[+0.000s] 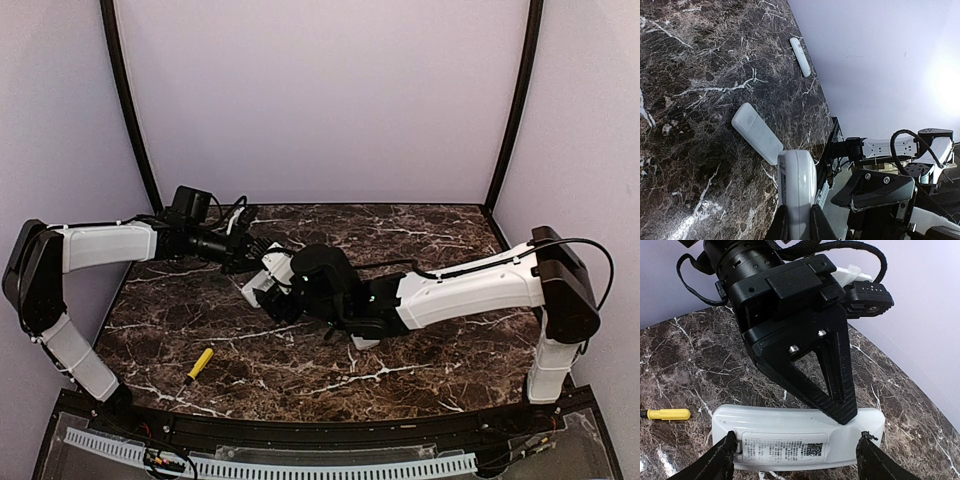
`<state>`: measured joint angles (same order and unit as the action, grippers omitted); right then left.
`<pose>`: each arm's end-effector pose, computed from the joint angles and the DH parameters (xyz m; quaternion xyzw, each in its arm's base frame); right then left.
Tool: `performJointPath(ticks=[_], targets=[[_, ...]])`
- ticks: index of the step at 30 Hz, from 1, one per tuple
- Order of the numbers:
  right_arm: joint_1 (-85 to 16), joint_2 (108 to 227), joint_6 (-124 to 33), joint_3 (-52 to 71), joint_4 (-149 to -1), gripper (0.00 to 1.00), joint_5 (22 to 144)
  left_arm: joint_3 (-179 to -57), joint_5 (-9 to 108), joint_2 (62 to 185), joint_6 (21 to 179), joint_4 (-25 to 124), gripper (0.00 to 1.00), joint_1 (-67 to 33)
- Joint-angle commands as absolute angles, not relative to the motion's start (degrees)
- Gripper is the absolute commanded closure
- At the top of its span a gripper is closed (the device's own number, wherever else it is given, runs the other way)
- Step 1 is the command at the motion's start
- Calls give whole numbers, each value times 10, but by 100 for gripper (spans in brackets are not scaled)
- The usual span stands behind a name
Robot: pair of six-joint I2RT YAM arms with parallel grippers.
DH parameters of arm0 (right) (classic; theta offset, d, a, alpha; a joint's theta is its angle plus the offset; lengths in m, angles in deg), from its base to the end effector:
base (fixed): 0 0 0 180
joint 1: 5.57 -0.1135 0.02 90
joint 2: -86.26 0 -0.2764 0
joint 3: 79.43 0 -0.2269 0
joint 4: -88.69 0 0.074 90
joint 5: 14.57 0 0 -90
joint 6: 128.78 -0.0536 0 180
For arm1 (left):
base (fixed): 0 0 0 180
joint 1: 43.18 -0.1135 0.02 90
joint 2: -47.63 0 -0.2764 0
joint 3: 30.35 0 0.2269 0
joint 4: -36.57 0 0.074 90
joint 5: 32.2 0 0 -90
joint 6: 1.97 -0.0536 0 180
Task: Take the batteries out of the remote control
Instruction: Pass from the left arm to the right
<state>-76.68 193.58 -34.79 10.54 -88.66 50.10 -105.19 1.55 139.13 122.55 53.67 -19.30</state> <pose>0.1622 0.4032 0.2682 -0.3871 0.7101 0.1600 0.5659 0.2845 -0.1747 0.2671 0.1491 0.7951 -0.5657 0.1600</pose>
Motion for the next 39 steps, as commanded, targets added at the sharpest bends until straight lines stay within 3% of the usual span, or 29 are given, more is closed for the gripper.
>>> performJointPath(ticks=[1, 18, 25, 31, 39], targets=[[-766, 1954, -349, 96, -885, 19, 466, -1046, -14, 1388, 1228, 534, 100, -191], [-767, 1931, -320, 115, -922, 19, 397, -1049, 3, 1392, 1211, 553, 100, -190], [-749, 1876, -409, 136, -886, 13, 461, -1047, 16, 1383, 1204, 552, 100, -191], [-689, 1806, -551, 178, -866, 10, 598, -1014, 51, 1338, 1221, 491, 100, -191], [-665, 1818, -701, 123, -812, 7, 699, -983, 183, 1260, 1244, 459, 100, -187]])
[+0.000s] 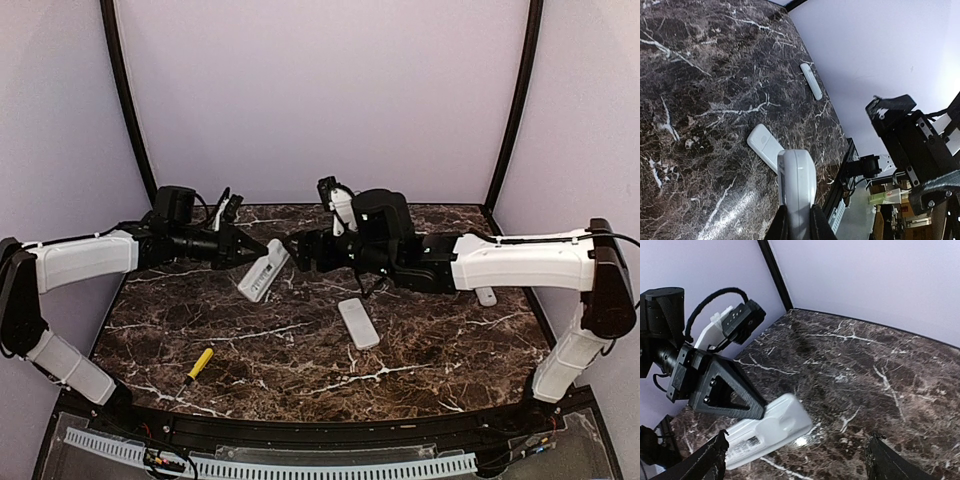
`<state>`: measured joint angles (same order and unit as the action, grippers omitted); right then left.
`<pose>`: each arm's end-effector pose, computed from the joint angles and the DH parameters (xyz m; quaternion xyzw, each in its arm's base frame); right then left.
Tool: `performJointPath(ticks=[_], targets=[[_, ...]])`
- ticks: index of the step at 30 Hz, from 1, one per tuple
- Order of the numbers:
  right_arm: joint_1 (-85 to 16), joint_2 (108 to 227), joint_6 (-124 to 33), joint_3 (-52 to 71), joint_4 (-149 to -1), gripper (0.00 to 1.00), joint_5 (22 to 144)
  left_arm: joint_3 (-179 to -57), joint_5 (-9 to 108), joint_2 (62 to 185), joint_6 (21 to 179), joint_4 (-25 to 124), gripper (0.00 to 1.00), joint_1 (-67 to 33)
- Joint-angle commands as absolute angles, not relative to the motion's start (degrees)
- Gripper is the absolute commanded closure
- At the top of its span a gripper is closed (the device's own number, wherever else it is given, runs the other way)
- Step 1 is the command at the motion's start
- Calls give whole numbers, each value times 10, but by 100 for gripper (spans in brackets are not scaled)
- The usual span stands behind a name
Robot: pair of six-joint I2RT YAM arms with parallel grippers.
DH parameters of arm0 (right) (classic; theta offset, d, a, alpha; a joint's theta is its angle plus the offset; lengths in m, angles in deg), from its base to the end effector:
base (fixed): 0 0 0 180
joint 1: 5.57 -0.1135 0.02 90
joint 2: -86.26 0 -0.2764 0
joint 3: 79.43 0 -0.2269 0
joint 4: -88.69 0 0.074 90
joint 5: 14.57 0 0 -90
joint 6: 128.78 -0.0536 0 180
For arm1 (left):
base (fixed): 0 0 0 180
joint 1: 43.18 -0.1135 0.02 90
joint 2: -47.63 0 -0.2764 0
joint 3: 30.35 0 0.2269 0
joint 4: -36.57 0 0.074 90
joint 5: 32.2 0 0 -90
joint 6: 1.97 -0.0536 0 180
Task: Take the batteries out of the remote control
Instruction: Pass from the left arm to the right
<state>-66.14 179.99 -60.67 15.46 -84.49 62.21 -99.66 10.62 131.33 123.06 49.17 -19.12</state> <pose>0.1993 0.3284 0.3217 -0.1960 0.7689 0.3277 0.5129 0.2651 -0.1614 0.2817 0.1335 0.7978 -0.5330 0.2484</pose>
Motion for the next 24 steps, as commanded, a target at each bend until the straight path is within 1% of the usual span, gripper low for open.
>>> performJointPath(ticks=[1, 5, 9, 12, 16, 24], targets=[[-665, 1824, -713, 118, -813, 7, 713, -975, 213, 1252, 1247, 454, 100, -184], [-665, 1848, -737, 100, -816, 6, 769, -940, 328, 1205, 1282, 426, 100, -161], [-666, 1874, -713, 78, -823, 6, 838, -901, 440, 1164, 1324, 384, 100, -124], [-669, 1887, -708, 59, -808, 5, 852, -888, 529, 1139, 1331, 373, 100, -89], [-670, 1916, -698, 19, -771, 5, 854, -881, 596, 1126, 1336, 366, 100, -51], [-671, 1971, -692, -39, -723, 7, 852, -870, 625, 1117, 1351, 357, 100, -42]])
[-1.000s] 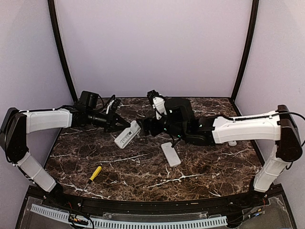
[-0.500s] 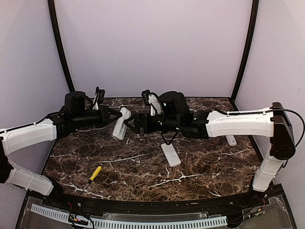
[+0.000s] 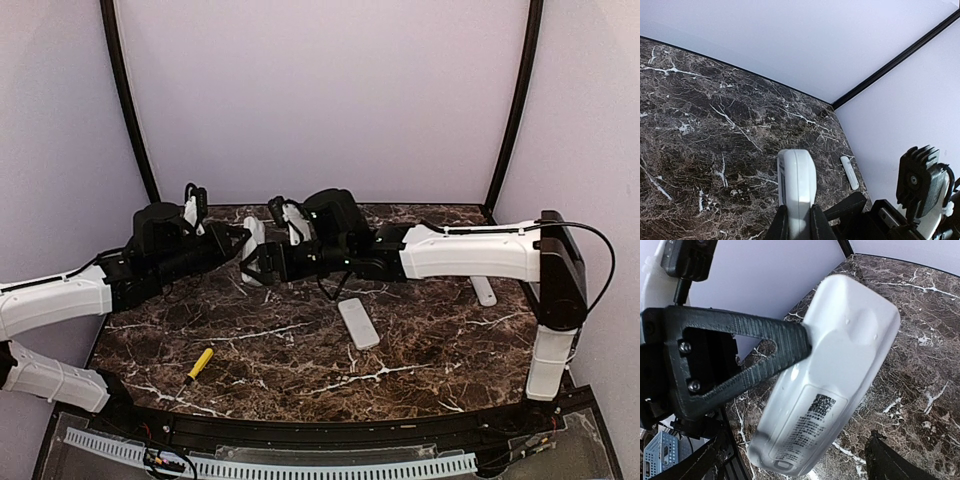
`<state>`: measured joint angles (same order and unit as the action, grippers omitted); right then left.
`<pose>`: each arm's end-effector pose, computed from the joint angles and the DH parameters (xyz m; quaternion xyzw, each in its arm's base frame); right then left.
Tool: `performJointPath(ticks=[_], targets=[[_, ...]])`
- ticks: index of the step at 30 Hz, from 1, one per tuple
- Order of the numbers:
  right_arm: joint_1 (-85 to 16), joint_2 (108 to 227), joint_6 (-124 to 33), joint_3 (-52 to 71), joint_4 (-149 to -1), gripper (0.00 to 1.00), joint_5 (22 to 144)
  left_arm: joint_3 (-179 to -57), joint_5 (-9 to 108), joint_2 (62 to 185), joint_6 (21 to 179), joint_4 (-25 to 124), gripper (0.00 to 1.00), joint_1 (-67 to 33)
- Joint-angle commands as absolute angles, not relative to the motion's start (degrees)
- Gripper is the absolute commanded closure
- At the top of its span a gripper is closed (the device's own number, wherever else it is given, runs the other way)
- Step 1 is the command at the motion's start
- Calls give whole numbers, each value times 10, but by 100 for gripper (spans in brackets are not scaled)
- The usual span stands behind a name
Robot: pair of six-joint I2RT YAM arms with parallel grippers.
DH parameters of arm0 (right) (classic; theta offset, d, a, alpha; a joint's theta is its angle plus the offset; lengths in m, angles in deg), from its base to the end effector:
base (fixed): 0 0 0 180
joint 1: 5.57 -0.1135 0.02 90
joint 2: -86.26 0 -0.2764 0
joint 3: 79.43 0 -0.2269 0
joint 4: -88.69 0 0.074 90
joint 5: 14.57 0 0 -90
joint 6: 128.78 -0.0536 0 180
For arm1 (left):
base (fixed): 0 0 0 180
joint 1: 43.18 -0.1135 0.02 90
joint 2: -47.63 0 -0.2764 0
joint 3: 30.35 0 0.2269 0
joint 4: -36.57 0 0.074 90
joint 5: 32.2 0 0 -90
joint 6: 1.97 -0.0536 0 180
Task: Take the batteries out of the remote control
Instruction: Pass from the left arm to the right
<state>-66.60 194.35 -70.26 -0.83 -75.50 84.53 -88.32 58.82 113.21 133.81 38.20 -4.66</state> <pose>0.2098 0.3964 0.3012 -0.2540 0.7902 0.4457 0.3353 0.2013 -0.1590 0.3146 -0.0540 0.7598 -0.4297 0.4848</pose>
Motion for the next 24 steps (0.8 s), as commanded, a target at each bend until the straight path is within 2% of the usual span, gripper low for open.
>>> performJointPath(ticks=[1, 5, 17, 24], targets=[[-672, 1976, -691, -44, -722, 8, 849, -869, 625, 1118, 1353, 357, 100, -41], [-672, 1987, -689, -50, -729, 12, 840, -865, 624, 1120, 1360, 357, 100, -35], [-672, 2018, -680, -79, -742, 39, 837, -848, 613, 1112, 1364, 342, 100, -32], [-667, 2012, -676, -60, -758, 65, 818, -855, 581, 1117, 1358, 345, 100, -32]])
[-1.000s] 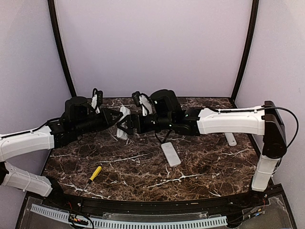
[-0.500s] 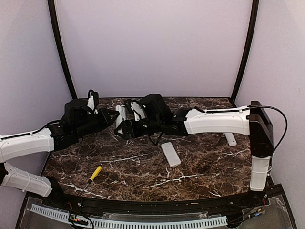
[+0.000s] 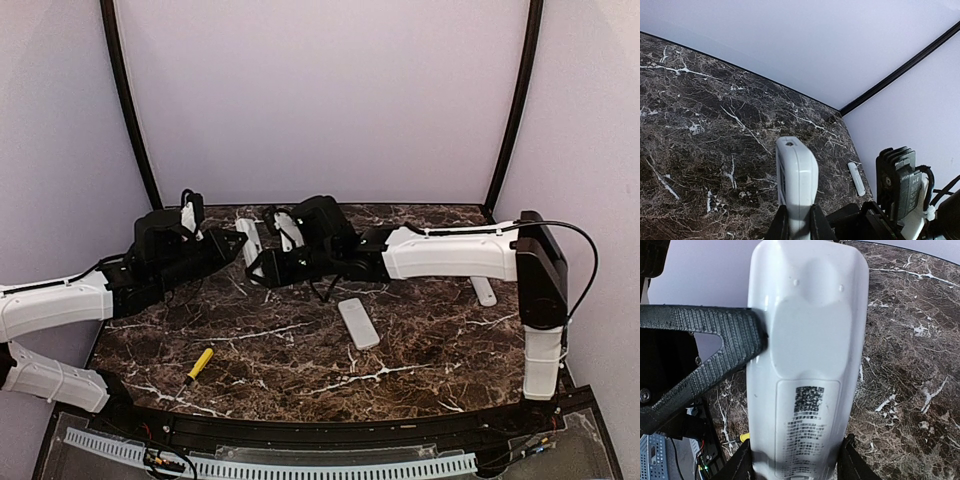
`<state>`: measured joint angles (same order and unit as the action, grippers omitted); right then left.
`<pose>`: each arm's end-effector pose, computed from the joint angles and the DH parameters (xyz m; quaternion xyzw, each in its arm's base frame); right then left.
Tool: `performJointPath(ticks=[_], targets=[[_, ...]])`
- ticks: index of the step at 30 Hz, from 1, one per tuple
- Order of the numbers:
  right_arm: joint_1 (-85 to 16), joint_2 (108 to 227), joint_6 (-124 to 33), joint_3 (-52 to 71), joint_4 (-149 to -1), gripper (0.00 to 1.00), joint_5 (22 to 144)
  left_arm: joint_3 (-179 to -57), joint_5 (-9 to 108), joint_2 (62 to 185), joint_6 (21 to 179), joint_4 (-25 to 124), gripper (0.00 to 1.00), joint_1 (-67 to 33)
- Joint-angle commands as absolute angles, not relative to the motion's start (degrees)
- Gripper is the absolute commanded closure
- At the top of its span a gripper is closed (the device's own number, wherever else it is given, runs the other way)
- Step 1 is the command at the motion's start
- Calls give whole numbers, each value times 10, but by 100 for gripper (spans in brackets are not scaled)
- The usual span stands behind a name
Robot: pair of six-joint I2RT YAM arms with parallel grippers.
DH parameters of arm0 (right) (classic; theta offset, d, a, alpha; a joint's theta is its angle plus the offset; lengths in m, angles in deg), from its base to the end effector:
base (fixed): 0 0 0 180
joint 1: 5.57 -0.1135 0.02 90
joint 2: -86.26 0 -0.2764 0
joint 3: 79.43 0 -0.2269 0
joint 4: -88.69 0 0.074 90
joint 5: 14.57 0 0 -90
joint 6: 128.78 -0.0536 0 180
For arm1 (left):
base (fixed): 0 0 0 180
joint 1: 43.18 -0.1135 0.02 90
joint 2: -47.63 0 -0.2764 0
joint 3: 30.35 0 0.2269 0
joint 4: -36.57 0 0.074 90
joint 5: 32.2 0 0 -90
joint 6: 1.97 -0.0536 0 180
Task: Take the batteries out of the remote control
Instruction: Pass from the left arm to the right, then pass from the right arm to the left
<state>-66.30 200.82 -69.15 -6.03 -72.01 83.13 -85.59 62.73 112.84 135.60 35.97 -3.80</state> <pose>0.2248 0.4158 0.2752 -0.2568 0.8130 0.4109 0.3228 0.1987 -0.1571 0.3044 -0.0822 0.7579 -0.4209 0.4916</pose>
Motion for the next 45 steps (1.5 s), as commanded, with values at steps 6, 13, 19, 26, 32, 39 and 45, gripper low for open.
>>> performJointPath(ticks=[6, 13, 19, 26, 32, 39, 45], targets=[[-658, 1992, -663, -33, -784, 72, 804, -866, 551, 1110, 1362, 387, 77, -32], [-650, 1948, -581, 25, -791, 76, 785, -927, 473, 1105, 1349, 522, 16, -67], [-651, 1906, -488, 72, -765, 76, 801, -982, 327, 1140, 1332, 595, 11, -118], [-665, 1882, -405, 97, -707, 77, 795, -1040, 250, 1184, 1298, 651, 10, -127], [-676, 1872, -375, 102, -699, 77, 778, -1056, 240, 1207, 1289, 686, 14, -128], [-685, 1874, -336, 97, -687, 77, 765, -1048, 237, 1228, 1295, 698, 35, -133], [-692, 1875, -311, 100, -679, 77, 756, -1045, 231, 1235, 1297, 698, 45, -134]])
